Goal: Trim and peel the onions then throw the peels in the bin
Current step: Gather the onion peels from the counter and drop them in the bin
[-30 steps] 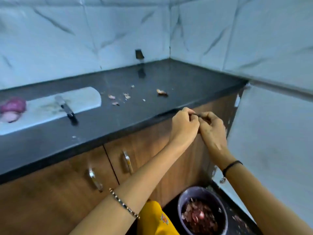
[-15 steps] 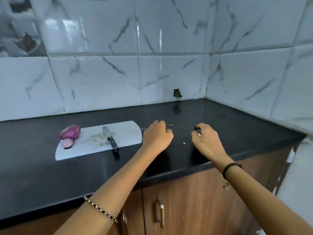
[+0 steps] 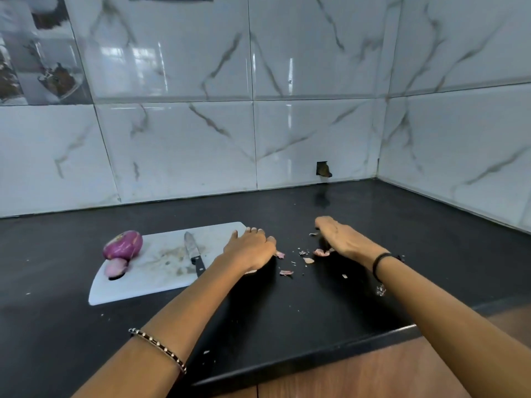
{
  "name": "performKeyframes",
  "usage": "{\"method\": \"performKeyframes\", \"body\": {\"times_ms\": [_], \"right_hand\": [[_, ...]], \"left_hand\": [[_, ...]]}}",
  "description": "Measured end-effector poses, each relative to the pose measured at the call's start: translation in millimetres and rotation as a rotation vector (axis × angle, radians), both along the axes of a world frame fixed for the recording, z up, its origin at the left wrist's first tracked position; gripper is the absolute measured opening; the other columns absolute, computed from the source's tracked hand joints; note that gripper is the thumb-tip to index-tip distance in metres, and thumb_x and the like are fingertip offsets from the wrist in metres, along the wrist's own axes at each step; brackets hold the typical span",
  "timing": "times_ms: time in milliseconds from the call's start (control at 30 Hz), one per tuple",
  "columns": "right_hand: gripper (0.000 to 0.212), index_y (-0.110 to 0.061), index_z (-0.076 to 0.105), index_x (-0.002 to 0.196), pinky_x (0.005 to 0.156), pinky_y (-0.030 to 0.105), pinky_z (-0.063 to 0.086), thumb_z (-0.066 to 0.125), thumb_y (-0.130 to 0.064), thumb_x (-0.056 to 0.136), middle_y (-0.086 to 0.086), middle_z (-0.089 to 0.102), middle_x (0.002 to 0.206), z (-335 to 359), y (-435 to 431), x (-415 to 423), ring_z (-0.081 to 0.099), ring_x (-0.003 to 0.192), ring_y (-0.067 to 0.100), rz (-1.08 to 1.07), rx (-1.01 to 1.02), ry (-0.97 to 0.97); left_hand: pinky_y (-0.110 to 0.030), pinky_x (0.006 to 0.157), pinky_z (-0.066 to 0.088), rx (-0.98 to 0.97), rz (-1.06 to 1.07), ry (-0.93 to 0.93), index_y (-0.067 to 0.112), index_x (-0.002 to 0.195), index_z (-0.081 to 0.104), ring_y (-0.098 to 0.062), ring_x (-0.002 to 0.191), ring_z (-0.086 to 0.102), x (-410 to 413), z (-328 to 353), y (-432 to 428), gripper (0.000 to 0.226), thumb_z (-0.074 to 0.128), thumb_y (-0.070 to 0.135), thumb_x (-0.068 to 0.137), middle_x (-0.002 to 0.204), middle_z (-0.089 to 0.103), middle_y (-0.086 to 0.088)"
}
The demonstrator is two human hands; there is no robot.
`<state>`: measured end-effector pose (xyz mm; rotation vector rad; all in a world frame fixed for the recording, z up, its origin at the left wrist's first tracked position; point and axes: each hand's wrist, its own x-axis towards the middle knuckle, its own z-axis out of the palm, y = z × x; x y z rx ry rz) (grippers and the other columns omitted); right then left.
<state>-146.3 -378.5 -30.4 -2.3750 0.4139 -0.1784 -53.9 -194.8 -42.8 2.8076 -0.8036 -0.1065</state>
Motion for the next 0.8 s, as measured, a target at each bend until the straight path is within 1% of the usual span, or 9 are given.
{"method": "performKeyframes", "body": {"times_ms": [100, 200, 267, 333, 433, 533, 633, 733, 800], "right_hand": [[0.037, -0.013, 0.05, 0.125, 0.118, 0.042, 0.023, 0.026, -0.033, 0.106, 0.012, 0.041, 0.152, -11.4, -6.2, 17.9, 0.033, 0.143, 0.033, 0.039, -0.189, 0.1], [0.058, -0.023, 0.019, 0.162, 0.125, 0.039, 0.007, 0.02, -0.045, 0.108, -0.003, 0.011, 0.17, -14.1, 7.2, 21.4, 0.007, 0.157, 0.022, 0.158, -0.202, 0.113], [0.062, -0.038, 0.02, 0.161, 0.126, 0.041, 0.009, 0.017, -0.06, 0.103, -0.009, 0.016, 0.168, -14.2, 13.3, 19.9, 0.014, 0.156, 0.019, 0.199, -0.1, 0.105], [0.058, -0.052, 0.04, 0.147, 0.123, 0.04, 0.021, 0.018, -0.07, 0.096, -0.009, 0.037, 0.161, -12.3, 15.6, 14.9, 0.039, 0.145, 0.017, 0.228, 0.044, 0.078], [0.055, -0.04, 0.054, 0.137, 0.109, 0.036, 0.034, 0.023, -0.064, 0.098, 0.001, 0.056, 0.147, -8.5, 24.7, 7.1, 0.054, 0.127, 0.02, 0.236, 0.086, 0.02], [0.054, -0.025, 0.033, 0.154, 0.124, 0.036, 0.013, 0.023, -0.044, 0.105, 0.003, 0.03, 0.164, -10.7, 49.0, -4.9, 0.023, 0.153, 0.025, 0.395, -0.27, 0.001], [0.058, -0.016, 0.009, 0.163, 0.121, 0.027, -0.015, 0.018, -0.037, 0.109, -0.004, 0.002, 0.169, -19.6, 74.9, -19.0, -0.008, 0.154, 0.008, 0.498, -0.456, 0.015], [0.062, -0.01, 0.005, 0.163, 0.126, 0.03, -0.01, 0.017, -0.038, 0.109, 0.003, 0.0, 0.171, -28.3, 92.0, -23.4, -0.011, 0.155, 0.007, 0.528, -0.567, 0.043], [0.063, -0.01, 0.002, 0.162, 0.127, 0.03, -0.008, 0.017, -0.04, 0.109, 0.003, -0.003, 0.171, -30.6, 96.4, -22.4, -0.012, 0.155, 0.008, 0.508, -0.582, 0.068]], "left_hand": [[-0.043, 0.126, -0.004, 0.039, -0.017, 0.023, 0.003, 0.16, 0.016, -0.019, 0.158, -0.002, 2.5, -8.6, -7.1, 0.06, 0.017, 0.033, 0.109, 0.171, 0.007, -0.011], [-0.041, 0.126, -0.009, 0.028, -0.027, 0.019, 0.005, 0.162, 0.006, -0.017, 0.157, -0.006, -1.4, -11.4, -12.0, 0.061, 0.012, 0.036, 0.109, 0.171, 0.0, -0.008], [-0.037, 0.126, -0.002, -0.024, -0.079, 0.06, 0.01, 0.162, 0.013, -0.016, 0.158, 0.001, -7.0, -9.0, -12.8, 0.059, 0.015, 0.037, 0.11, 0.171, 0.005, -0.006], [-0.036, 0.121, 0.02, -0.112, -0.103, 0.152, 0.022, 0.155, 0.04, -0.021, 0.152, 0.028, -10.8, -0.5, -8.5, 0.052, 0.024, 0.038, 0.107, 0.165, 0.031, -0.002], [-0.032, 0.105, 0.043, -0.363, -0.135, 0.293, 0.031, 0.121, 0.068, -0.014, 0.118, 0.06, -9.7, 9.3, 4.7, 0.036, 0.042, 0.032, 0.097, 0.127, 0.069, 0.006], [-0.033, 0.101, 0.047, -0.402, -0.077, 0.143, 0.023, 0.121, 0.068, -0.017, 0.113, 0.062, -3.9, 9.9, 16.7, 0.037, 0.043, 0.011, 0.096, 0.123, 0.07, -0.001], [-0.035, 0.101, 0.047, -0.305, 0.011, 0.016, 0.02, 0.134, 0.058, -0.025, 0.119, 0.059, 3.2, 1.3, 27.1, 0.038, 0.044, 0.014, 0.099, 0.132, 0.064, -0.008], [-0.035, 0.102, 0.045, -0.238, 0.034, 0.031, 0.024, 0.145, 0.048, -0.027, 0.124, 0.056, 11.6, -8.3, 36.6, 0.043, 0.044, 0.022, 0.102, 0.136, 0.062, -0.009], [-0.038, 0.114, 0.036, -0.212, 0.027, 0.001, 0.026, 0.148, 0.044, -0.027, 0.132, 0.051, 15.6, -11.1, 40.3, 0.044, 0.042, 0.024, 0.104, 0.138, 0.063, -0.007]]}}
